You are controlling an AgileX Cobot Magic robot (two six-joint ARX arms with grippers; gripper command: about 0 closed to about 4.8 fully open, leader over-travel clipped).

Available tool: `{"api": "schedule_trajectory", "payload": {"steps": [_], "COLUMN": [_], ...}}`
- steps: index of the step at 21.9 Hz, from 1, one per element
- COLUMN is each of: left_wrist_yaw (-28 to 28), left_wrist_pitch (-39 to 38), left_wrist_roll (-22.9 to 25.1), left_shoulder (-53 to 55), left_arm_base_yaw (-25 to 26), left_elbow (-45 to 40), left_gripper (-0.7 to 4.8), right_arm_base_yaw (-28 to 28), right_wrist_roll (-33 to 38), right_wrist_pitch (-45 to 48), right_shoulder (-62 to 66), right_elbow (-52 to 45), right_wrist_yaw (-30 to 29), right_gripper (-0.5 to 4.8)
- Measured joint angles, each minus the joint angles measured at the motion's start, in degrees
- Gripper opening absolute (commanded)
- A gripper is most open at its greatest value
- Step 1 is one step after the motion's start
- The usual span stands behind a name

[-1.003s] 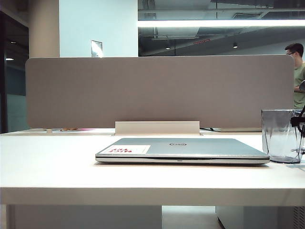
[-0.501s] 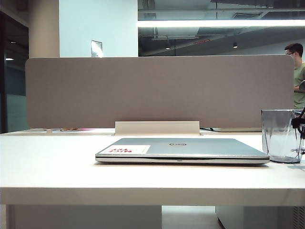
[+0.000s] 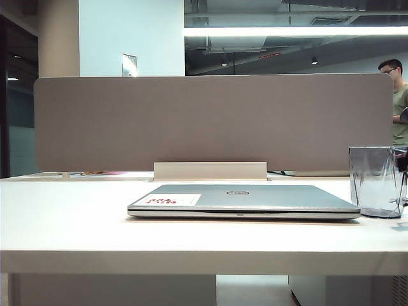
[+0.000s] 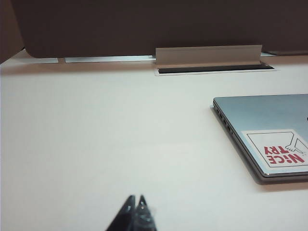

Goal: Pick up the water cup and place it on the right side of the laptop.

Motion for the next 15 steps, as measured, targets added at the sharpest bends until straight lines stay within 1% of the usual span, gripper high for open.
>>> {"api": "schedule_trajectory", "payload": {"steps": [3,6,7,8,9,10,15], "left_wrist_yaw": [0.0,0.0,0.0,0.0,0.0,0.0,0.0], "left_wrist_pitch": [0.0,0.0,0.0,0.0,0.0,0.0,-0.1], "left_wrist_roll": [0.0,0.0,0.0,0.0,0.0,0.0,0.0], "left_shoulder": [0.0,0.0,0.0,0.0,0.0,0.0,0.0], "left_arm_base_yaw": [0.0,0.0,0.0,0.0,0.0,0.0,0.0], "left_elbow": [0.0,0.0,0.0,0.0,0.0,0.0,0.0], "left_gripper": [-0.04,-0.04,-0.04,-0.04,-0.04,-0.04,-0.04], "right_arm_base_yaw": [0.0,0.0,0.0,0.0,0.0,0.0,0.0], "right_wrist_roll": [0.0,0.0,0.0,0.0,0.0,0.1,2.0], "right_wrist_pitch": [0.0,0.0,-0.1,0.0,-0.1,-0.5,-0.7], "right_shoulder": [-2.8,-5.7,-6.6,-7.7,-8.9,-12.1,-24.1], "right_elbow": [-2.5,-4.8,-5.4,-6.3,-7.1,-9.0,-14.7], "right_wrist_yaw": [2.3,2.7,2.7,2.7,2.7,2.7,2.7], "right_gripper": [1.08,1.06,0.97,0.76,0.14,-0.09,-0.09]}}
